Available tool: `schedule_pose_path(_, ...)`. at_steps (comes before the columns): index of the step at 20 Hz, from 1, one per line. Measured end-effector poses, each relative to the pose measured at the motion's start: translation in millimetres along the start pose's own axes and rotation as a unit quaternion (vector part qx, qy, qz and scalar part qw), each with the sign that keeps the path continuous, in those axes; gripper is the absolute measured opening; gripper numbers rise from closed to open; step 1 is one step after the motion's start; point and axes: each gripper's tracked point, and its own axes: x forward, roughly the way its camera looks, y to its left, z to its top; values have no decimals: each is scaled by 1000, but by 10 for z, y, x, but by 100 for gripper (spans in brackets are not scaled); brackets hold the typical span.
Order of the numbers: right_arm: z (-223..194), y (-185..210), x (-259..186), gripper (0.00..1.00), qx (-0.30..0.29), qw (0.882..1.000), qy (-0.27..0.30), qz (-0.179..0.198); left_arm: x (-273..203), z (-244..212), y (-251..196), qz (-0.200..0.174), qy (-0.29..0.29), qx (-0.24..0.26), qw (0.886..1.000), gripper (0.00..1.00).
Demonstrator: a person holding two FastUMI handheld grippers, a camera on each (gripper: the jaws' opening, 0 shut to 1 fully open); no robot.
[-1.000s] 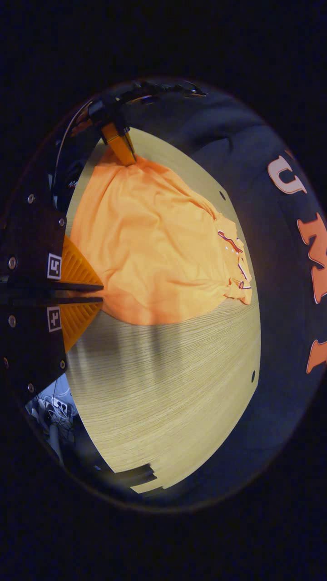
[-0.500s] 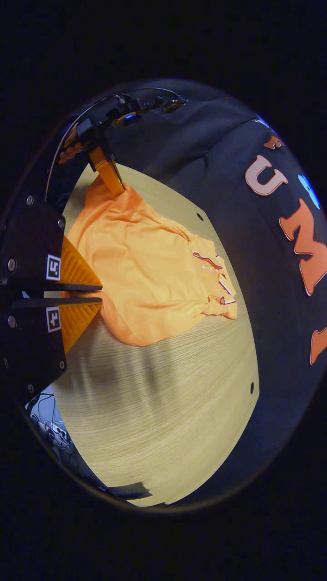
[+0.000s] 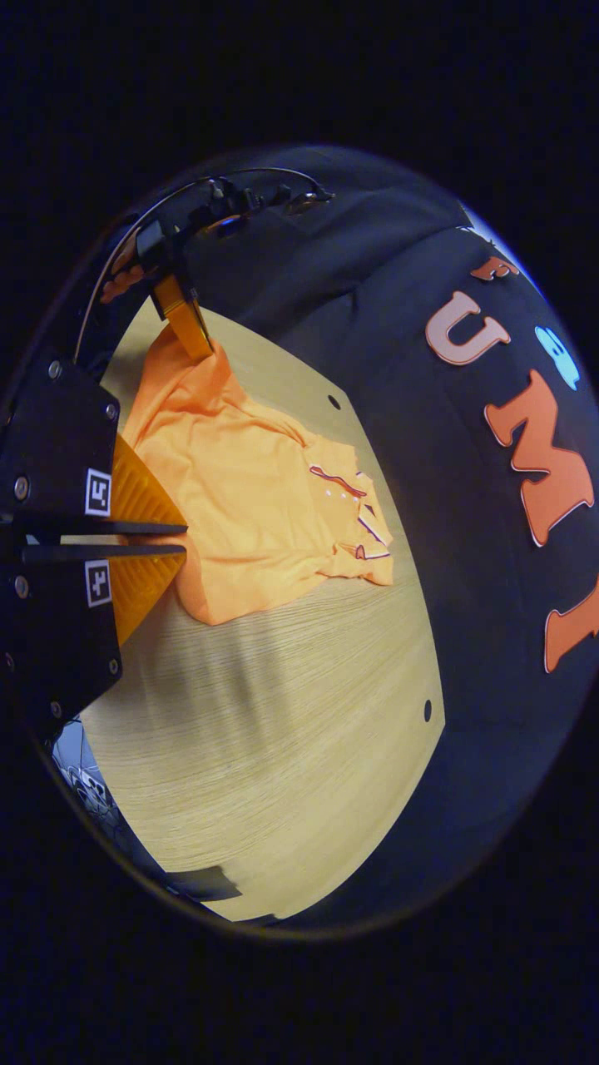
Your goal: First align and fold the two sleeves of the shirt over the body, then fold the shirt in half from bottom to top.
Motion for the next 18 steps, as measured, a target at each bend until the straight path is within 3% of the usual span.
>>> schedule_pose_path(7, 230, 165, 3, 1, 28, 999, 0, 46, -34, 273, -100, -6, -23, 7, 1000, 1)
schedule_pose_path(14, 736, 201, -99, 1, 1, 998, -40, 53, -77, 794, -157, -5, -62, 13, 998, 1)
schedule_pose_path(18, 1103, 135, -87, 0, -18, 998, -57, 38, 9, 1198, -163, -7, -75, 21, 997, 1)
